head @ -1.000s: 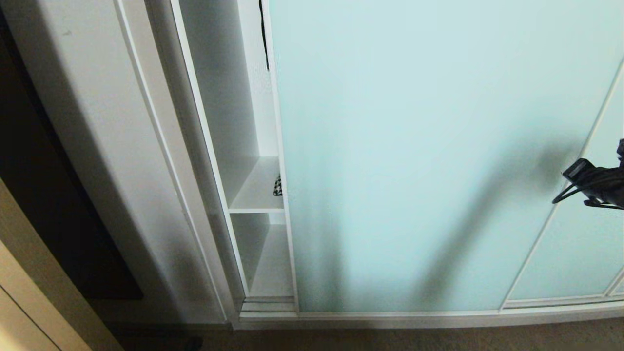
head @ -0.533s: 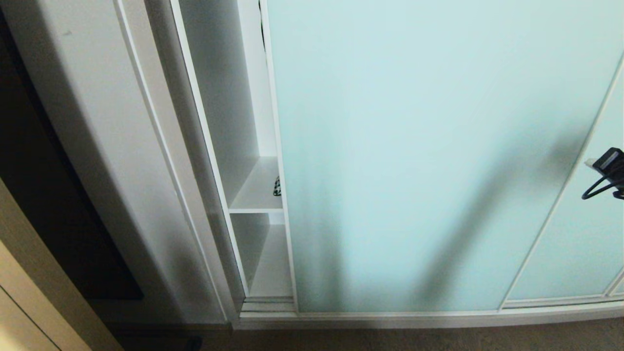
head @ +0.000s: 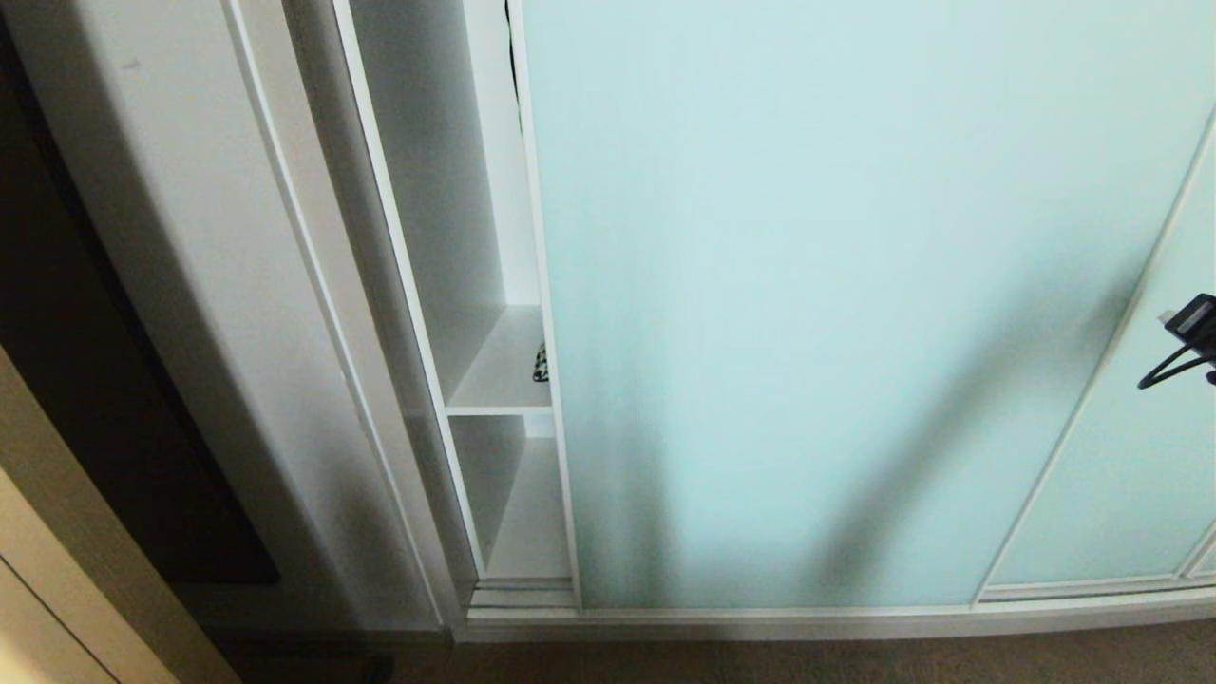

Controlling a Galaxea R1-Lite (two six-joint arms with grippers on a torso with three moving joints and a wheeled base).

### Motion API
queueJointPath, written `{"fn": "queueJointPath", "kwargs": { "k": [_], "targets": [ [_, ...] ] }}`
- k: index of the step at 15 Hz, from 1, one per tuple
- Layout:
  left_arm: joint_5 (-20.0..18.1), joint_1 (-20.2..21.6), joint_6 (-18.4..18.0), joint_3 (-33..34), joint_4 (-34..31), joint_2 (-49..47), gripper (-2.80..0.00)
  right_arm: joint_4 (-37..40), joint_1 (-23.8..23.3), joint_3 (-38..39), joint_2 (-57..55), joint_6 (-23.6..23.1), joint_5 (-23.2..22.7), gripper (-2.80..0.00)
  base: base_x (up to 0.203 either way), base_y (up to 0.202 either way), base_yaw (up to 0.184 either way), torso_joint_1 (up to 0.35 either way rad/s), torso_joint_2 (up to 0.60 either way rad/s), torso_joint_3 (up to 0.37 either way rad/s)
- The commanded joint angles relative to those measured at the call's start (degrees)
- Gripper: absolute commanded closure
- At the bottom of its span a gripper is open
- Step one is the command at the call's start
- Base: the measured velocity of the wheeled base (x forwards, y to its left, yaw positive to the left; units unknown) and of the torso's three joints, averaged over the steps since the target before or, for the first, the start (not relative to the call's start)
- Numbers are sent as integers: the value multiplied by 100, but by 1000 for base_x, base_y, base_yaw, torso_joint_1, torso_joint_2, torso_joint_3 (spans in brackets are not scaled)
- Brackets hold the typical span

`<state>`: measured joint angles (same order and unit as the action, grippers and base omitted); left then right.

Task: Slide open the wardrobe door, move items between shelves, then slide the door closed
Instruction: Close the door

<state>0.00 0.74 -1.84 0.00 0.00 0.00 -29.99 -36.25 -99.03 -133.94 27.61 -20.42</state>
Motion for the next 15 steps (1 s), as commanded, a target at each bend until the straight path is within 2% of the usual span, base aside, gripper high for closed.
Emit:
{"fn": "queueJointPath", "kwargs": {
  "k": [1,6,15],
  "targets": [
    [0,5,0,0,0,-9,0,-17,38,-514,-599,-5,190,0,0,0,0,0,0,0],
    [0,5,0,0,0,-9,0,-11,115,-1154,-1037,-15,372,0,0,0,0,0,0,0],
    [5,5,0,0,0,-9,0,-192,312,-1154,-1125,-9,362,0,0,0,0,0,0,0]
  ]
}}
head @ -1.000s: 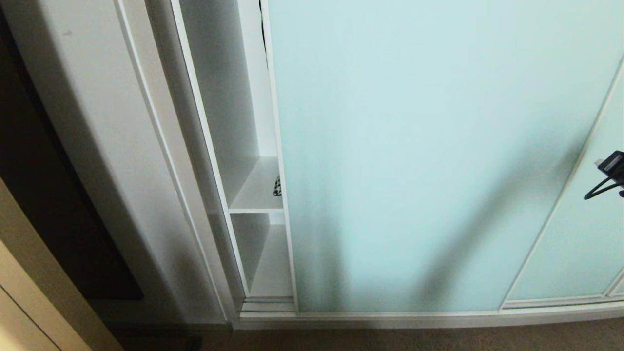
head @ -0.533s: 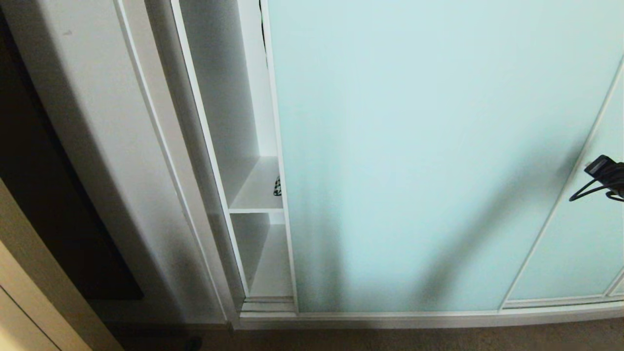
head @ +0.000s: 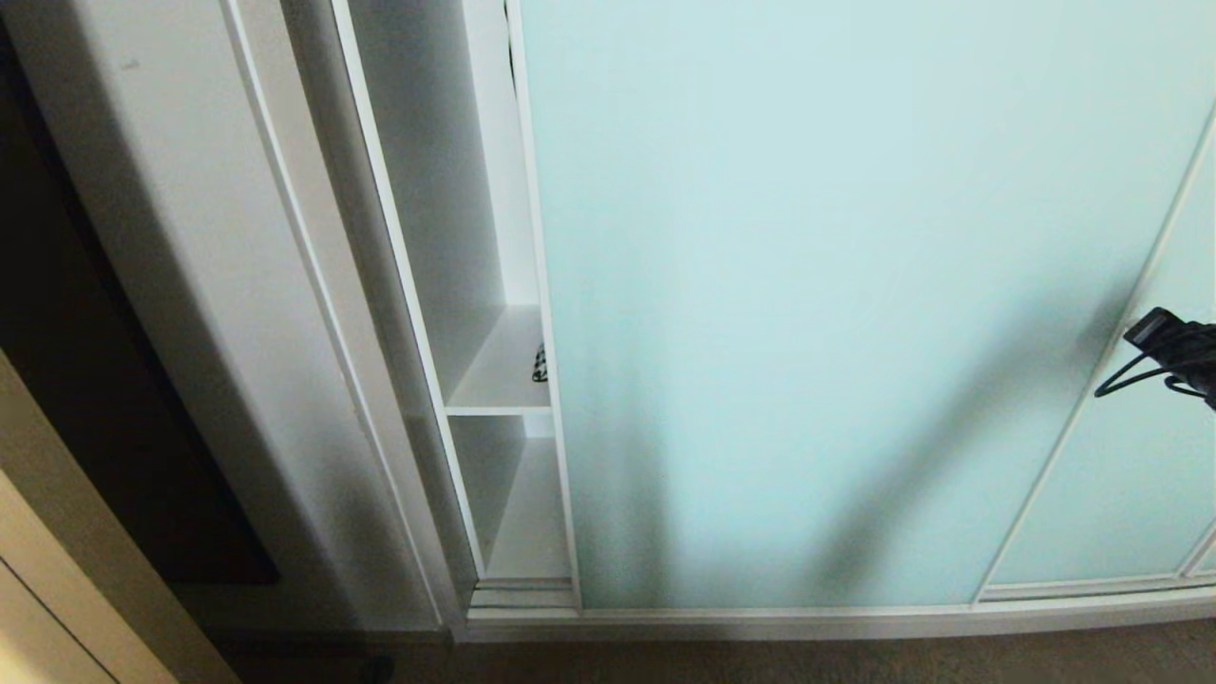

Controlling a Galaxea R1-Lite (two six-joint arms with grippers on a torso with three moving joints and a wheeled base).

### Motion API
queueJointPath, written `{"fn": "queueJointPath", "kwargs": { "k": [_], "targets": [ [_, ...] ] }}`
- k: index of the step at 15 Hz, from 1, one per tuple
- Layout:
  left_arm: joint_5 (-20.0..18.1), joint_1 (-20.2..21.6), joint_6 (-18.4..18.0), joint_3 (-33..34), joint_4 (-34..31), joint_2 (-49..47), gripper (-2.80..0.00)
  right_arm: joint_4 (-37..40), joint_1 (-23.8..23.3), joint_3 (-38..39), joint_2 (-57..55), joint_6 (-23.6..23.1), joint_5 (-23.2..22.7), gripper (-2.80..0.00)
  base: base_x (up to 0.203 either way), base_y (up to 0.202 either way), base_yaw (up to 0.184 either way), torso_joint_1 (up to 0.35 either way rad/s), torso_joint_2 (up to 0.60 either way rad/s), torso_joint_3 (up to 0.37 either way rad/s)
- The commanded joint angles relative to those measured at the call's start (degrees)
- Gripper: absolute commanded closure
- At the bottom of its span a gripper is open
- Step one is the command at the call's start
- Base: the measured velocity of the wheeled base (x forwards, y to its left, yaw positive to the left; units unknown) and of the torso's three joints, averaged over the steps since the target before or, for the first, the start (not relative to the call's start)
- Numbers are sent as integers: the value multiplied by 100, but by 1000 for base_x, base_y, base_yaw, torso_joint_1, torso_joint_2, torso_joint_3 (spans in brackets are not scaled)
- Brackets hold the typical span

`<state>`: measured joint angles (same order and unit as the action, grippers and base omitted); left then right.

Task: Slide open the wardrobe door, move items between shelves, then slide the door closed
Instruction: Close the door

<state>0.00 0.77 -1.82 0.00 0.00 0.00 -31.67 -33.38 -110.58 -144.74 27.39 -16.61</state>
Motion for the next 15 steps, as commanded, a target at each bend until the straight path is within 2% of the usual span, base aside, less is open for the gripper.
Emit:
{"fn": "queueJointPath", "kwargs": {
  "k": [1,5,8,10,15],
  "targets": [
    [0,2,-2,0,0,-9,0,-32,33,1,-46,21,-17,0,0,0,0,0,0,0],
    [0,2,-2,0,0,-9,0,-32,149,82,45,29,-6,0,0,0,0,0,0,0],
    [0,2,-2,0,0,-9,0,-32,300,172,145,29,284,0,0,0,0,0,0,0],
    [0,2,-2,0,0,-9,0,-75,370,358,290,26,396,0,0,0,0,0,0,0],
    [0,2,-2,0,0,-9,0,-94,457,984,686,12,354,0,0,0,0,0,0,0]
  ]
}}
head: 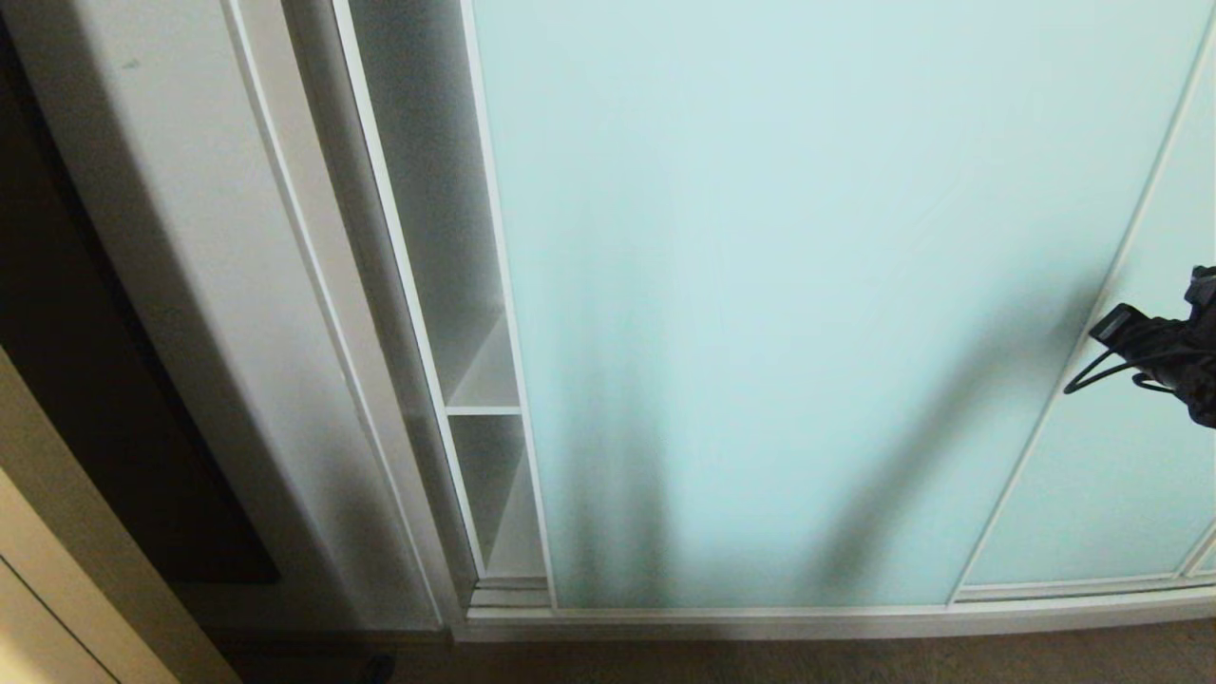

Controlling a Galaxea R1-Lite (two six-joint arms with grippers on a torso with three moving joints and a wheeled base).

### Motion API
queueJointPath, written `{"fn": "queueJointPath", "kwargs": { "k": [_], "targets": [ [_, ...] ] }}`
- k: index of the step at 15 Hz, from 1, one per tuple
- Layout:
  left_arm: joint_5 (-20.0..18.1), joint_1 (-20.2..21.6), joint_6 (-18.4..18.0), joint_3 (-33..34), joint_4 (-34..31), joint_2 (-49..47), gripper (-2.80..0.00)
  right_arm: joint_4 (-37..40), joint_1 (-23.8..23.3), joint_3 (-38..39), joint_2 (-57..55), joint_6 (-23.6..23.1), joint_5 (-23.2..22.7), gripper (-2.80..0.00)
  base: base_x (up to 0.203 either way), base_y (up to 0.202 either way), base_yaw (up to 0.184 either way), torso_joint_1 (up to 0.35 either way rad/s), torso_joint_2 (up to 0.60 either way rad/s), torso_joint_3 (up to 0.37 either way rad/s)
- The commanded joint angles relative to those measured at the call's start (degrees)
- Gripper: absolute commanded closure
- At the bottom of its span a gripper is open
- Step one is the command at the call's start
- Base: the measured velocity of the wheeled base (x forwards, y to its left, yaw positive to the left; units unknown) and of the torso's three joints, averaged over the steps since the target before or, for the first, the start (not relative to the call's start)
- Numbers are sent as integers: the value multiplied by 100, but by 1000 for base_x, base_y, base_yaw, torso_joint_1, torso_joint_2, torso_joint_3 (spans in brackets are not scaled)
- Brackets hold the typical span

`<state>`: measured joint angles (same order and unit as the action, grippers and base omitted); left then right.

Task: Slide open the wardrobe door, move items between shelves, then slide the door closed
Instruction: Close the door

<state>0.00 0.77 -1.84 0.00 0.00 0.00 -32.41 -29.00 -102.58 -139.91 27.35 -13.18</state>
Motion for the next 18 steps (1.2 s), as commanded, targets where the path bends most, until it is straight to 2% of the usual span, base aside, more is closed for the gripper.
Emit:
{"fn": "queueJointPath", "kwargs": {
  "k": [1,11,18],
  "targets": [
    [0,2,0,0,0,-9,0,-20,30,274,282,16,9,0,0,0,0,0,0,0],
    [0,2,0,0,0,-9,0,-354,311,1166,812,-2,5,0,0,0,0,0,0,0],
    [0,2,0,0,0,-9,0,-401,605,1436,996,16,37,0,0,0,0,0,0,0]
  ]
}}
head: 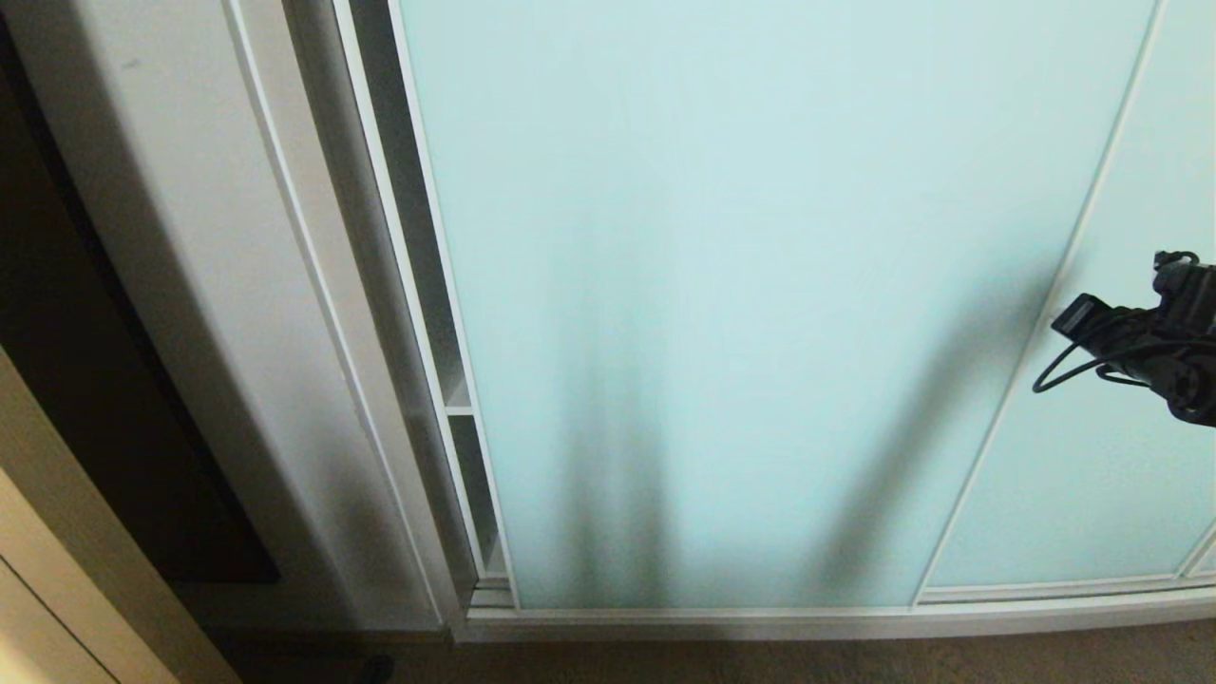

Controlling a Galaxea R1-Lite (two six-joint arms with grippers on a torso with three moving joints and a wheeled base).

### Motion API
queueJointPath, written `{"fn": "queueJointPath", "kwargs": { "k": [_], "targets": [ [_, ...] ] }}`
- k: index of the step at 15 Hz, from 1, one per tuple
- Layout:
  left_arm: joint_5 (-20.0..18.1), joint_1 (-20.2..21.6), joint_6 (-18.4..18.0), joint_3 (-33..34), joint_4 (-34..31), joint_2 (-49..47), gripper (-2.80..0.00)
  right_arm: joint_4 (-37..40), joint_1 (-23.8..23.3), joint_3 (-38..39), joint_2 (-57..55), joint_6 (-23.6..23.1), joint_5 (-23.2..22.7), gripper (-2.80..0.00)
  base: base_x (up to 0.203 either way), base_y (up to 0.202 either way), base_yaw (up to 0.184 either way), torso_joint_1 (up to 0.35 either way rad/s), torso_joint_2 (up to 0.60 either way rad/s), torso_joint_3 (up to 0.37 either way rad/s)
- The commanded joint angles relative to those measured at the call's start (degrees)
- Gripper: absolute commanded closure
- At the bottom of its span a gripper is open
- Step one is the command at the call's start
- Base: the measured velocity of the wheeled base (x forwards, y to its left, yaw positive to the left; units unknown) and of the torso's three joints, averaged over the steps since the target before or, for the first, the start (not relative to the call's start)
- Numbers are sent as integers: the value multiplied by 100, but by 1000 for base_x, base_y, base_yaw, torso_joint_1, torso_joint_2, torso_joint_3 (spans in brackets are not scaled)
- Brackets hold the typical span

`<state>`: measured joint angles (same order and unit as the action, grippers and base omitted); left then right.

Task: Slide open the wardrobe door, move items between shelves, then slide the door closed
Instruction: Close the door

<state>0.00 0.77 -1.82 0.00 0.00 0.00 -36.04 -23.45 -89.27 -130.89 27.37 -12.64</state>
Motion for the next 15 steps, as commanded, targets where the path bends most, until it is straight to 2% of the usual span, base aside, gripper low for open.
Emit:
{"fn": "queueJointPath", "kwargs": {
  "k": [1,15],
  "targets": [
    [0,2,-3,0,0,-9,0,-72,89,196,132,14,-17,0,0,0,0,0,0,0],
    [8,2,-3,0,0,-9,0,-210,528,718,477,14,16,0,0,0,0,0,0,0]
  ]
}}
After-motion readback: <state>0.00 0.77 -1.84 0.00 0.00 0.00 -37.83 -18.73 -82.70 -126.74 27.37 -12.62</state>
